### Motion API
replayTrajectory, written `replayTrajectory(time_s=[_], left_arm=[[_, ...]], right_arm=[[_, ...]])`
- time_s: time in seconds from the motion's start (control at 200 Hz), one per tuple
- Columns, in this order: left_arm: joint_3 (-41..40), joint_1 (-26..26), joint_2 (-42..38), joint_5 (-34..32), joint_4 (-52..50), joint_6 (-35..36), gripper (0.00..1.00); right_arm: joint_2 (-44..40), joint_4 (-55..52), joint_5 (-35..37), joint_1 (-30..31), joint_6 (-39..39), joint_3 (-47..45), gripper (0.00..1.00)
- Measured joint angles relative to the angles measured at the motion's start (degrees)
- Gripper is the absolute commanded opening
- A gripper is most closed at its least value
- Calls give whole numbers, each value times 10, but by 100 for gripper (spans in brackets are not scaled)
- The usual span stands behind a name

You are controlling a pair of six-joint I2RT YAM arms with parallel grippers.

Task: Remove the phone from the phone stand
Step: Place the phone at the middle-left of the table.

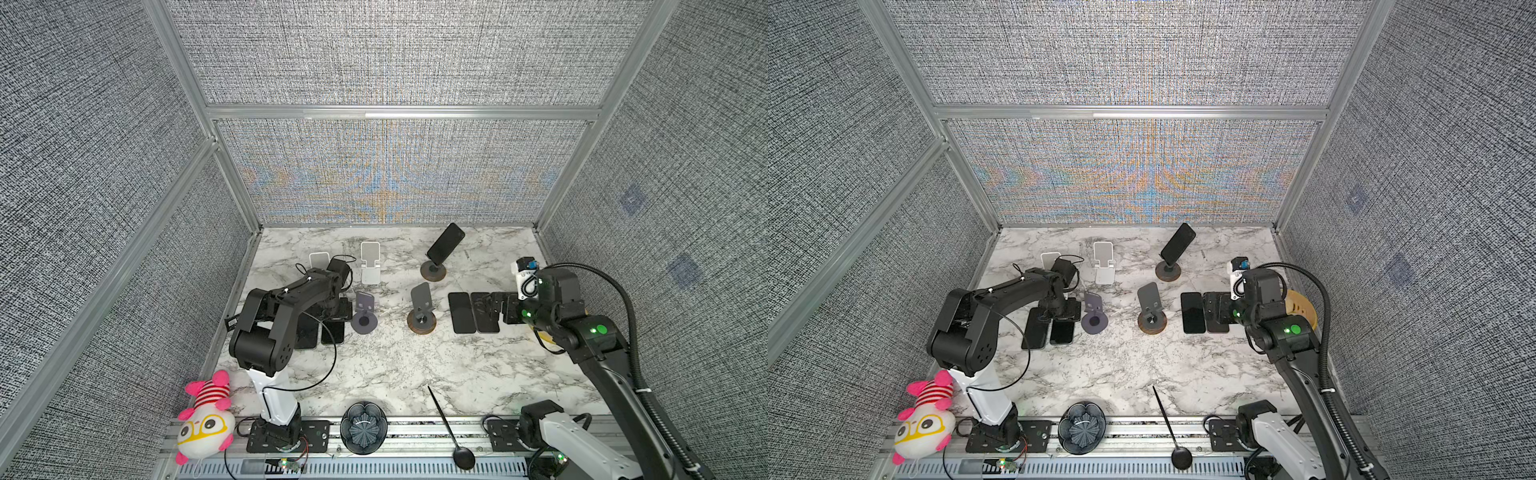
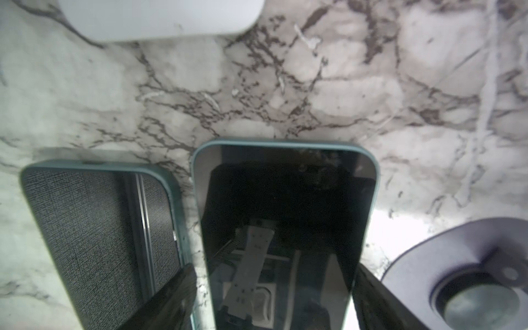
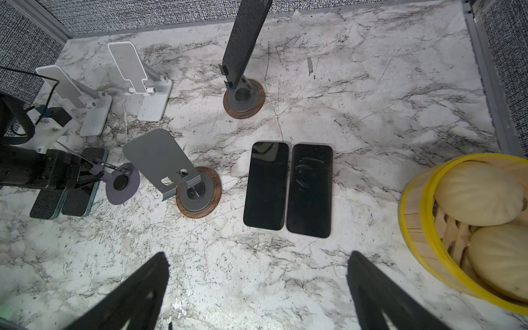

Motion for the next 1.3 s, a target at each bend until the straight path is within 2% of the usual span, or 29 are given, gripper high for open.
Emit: replayTrajectory(time_s=[0.41,0.71,0.91,1.085,1.3], left_arm=[[2,-2,-18,-4,-6,-1,81],[13,-2,-81,-6,-25,-11,79],[-8,-2,-137,-9,-28,-17,78],[-27,-2,-202,-10,-36,-22,78],[-44,-2,-264,-8,-37,-28,78]], right_arm=[[4,0,0,0,4,0,98],[10,3,0,0,13,0,97],[21,14,0,1,42,1,95],[57,45,-15,5,70,6,95],[156,120,-48,12,110,10,91]])
